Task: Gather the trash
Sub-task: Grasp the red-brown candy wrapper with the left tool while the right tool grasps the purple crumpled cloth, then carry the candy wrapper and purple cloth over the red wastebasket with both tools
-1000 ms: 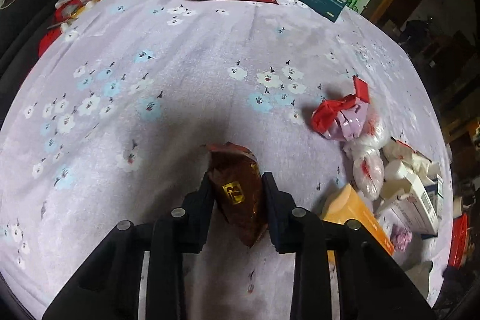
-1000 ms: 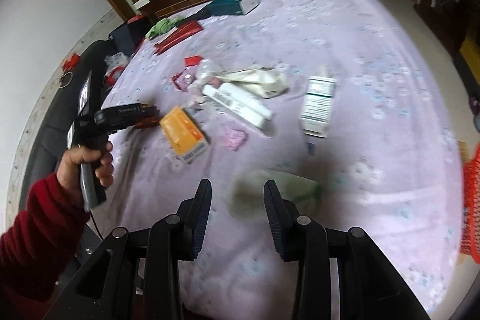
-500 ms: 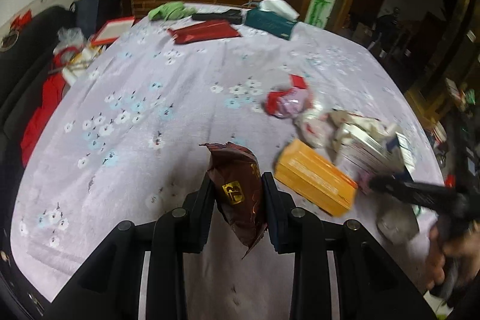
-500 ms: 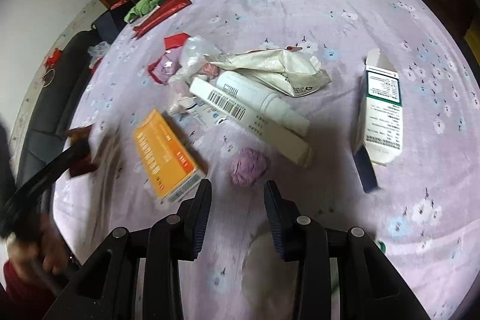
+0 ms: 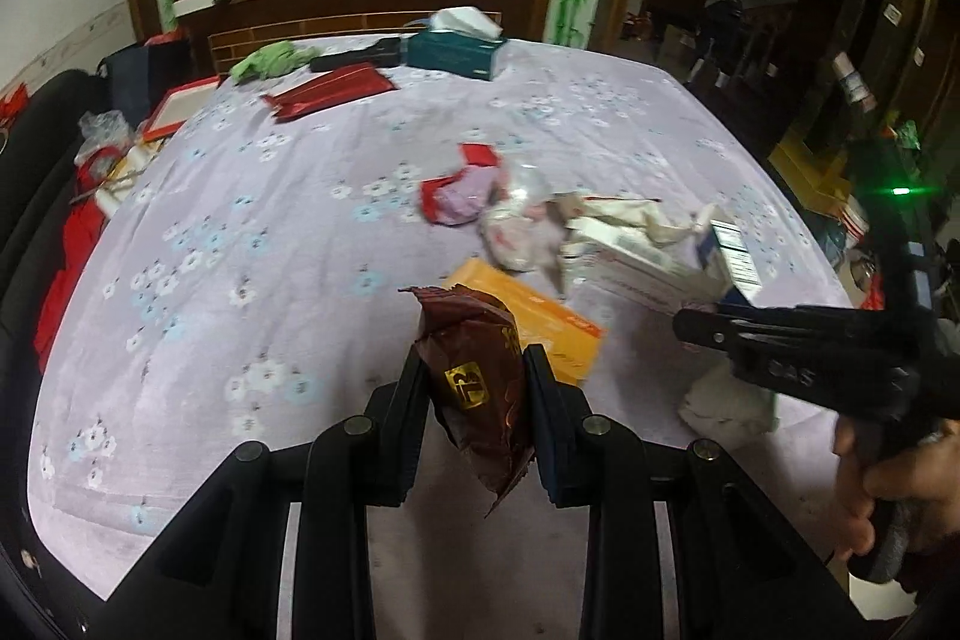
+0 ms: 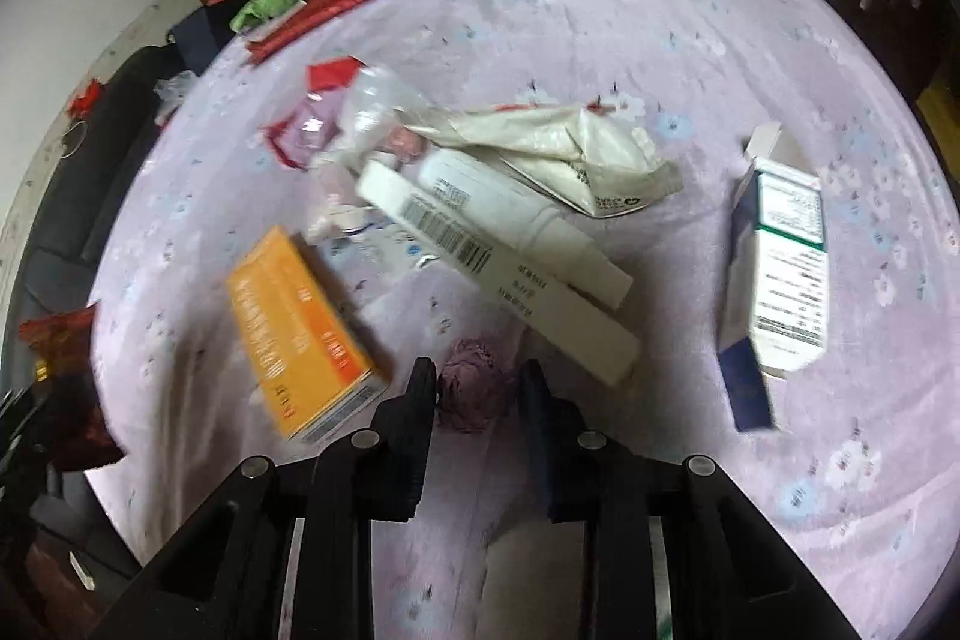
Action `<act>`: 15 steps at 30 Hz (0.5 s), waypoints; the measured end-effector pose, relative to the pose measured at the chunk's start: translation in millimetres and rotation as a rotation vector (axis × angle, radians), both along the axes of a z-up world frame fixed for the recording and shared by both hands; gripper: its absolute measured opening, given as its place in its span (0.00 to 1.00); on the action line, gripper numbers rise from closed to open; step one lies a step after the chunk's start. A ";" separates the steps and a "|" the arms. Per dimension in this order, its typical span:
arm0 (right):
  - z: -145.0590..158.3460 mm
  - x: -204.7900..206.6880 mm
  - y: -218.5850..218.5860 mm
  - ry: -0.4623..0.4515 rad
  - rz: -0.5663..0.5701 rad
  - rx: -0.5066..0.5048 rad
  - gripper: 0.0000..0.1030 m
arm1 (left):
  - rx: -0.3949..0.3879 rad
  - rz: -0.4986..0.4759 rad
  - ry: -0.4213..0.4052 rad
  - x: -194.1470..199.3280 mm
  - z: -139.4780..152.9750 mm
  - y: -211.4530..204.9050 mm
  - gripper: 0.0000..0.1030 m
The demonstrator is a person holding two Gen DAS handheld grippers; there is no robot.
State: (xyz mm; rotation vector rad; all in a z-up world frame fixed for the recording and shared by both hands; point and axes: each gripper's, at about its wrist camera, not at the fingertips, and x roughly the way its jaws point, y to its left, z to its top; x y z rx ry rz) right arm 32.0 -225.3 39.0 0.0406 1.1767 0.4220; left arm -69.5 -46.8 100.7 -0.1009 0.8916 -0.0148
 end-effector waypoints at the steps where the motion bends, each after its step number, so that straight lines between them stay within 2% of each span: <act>1: 7.2 -5.8 -2.5 -0.021 0.006 0.001 0.29 | 0.005 -0.011 -0.003 0.5 1.0 -7.4 0.28; 6: 39.9 -39.8 -22.5 -0.117 0.020 -0.008 0.29 | 0.018 -0.069 -0.009 2.8 3.5 -40.8 0.28; 15: 51.9 -75.2 -70.9 -0.141 -0.033 -0.043 0.29 | 0.040 -0.148 -0.018 7.5 10.1 -90.4 0.28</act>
